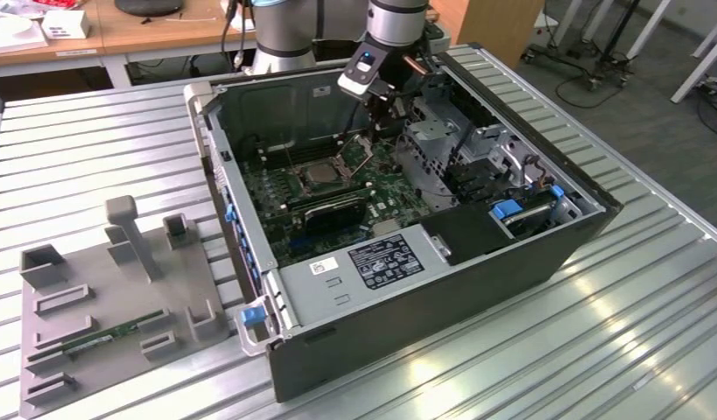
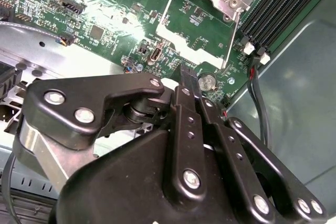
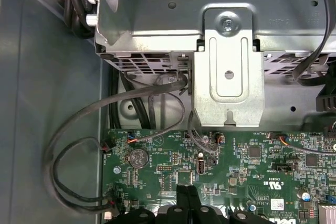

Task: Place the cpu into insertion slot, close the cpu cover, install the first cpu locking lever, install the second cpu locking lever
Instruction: 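Close the cpu cover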

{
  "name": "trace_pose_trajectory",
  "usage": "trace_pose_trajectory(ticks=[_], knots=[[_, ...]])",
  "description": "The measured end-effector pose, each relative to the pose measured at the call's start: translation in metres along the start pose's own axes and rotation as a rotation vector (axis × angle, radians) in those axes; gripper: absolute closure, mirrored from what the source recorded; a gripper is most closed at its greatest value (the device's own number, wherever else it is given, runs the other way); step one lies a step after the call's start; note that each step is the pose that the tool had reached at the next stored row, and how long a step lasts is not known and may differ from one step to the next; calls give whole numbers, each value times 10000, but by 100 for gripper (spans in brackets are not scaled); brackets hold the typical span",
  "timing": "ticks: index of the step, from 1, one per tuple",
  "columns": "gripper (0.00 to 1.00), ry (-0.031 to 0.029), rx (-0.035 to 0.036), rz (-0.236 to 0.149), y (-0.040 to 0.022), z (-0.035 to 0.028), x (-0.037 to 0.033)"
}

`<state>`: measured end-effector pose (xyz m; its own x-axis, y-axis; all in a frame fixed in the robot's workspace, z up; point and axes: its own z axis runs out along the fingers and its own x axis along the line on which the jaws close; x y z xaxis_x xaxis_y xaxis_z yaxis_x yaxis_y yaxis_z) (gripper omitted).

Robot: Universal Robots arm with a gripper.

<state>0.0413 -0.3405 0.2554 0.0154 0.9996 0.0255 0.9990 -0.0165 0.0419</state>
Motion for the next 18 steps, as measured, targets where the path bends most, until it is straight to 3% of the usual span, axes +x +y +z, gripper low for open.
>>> trace_pose_trajectory(ticks=[18], knots=[[89,-3,1,-1,-6,136,-4]])
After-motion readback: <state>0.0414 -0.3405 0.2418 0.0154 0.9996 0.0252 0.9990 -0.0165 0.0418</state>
